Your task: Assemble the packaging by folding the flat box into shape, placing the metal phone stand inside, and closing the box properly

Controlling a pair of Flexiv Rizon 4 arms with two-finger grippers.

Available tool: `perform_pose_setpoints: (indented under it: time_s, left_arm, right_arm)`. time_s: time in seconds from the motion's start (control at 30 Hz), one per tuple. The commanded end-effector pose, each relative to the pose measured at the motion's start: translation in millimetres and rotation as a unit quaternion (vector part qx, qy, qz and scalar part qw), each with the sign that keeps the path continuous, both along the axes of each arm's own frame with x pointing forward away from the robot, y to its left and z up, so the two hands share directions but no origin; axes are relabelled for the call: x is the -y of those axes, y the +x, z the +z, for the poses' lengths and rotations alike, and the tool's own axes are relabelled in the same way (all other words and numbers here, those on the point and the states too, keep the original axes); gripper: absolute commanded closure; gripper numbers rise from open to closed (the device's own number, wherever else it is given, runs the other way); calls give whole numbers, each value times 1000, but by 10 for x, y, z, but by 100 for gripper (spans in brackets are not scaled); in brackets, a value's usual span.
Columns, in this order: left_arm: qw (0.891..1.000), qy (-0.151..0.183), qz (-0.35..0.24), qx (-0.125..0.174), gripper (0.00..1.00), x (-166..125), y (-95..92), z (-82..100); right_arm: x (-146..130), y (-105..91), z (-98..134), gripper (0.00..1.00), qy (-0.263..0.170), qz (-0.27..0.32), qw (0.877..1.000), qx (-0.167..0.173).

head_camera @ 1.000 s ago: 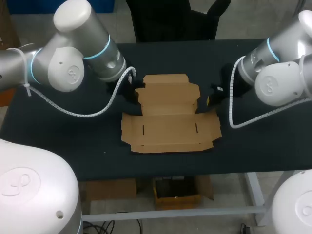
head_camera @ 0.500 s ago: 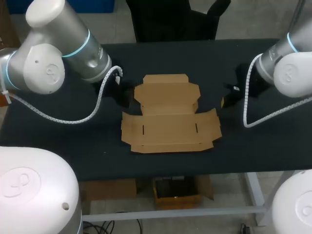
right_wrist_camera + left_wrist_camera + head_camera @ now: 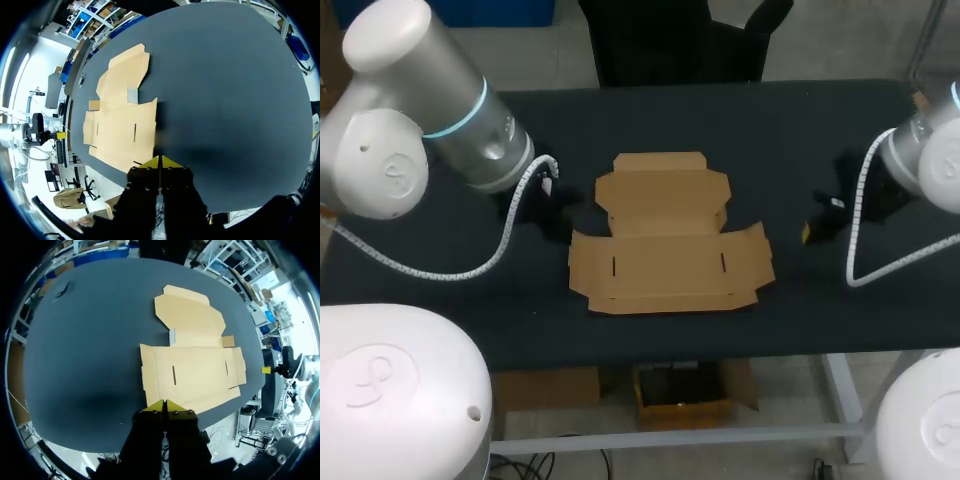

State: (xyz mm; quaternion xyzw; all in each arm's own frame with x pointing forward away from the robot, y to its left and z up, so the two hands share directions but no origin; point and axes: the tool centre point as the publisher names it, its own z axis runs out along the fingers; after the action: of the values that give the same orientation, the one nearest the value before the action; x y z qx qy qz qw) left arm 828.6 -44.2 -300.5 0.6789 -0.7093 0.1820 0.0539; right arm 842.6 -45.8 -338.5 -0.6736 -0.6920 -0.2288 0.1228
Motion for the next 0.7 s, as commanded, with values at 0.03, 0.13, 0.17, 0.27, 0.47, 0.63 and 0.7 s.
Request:
perform_pose_setpoints:
  time_s: [0.03, 0.13, 0.17, 0.27, 0.47, 0.63, 0.7]
  left_arm:
    - [1000, -11, 5, 6, 100, -64, -201, -27]
    - [1000, -15, 13, 1, 100, -79, -326, -76]
    - [1000, -16, 14, 0, 100, -87, -365, -94]
    - [1000, -24, 19, -9, 100, -102, -476, -150]
    - [999, -30, 27, -20, 100, -102, -639, -248]
    - [998, -42, 35, -39, 100, -140, -699, -306]
    - [998, -42, 35, -39, 100, -140, -699, -306]
  right_arm:
    - [95, -192, 41, 100, 10, 0, 1000, 4]
    - [113, -311, 10, 100, 12, -2, 1000, 1]
    - [124, -343, -9, 100, 12, -4, 1000, -1]
    - [138, -439, -62, 100, 17, -5, 1000, -7]
    - [140, -592, -171, 100, 24, -10, 999, -20]
    - [177, -679, -205, 100, 22, -34, 998, -37]
    - [184, -700, -206, 100, 18, -41, 998, -39]
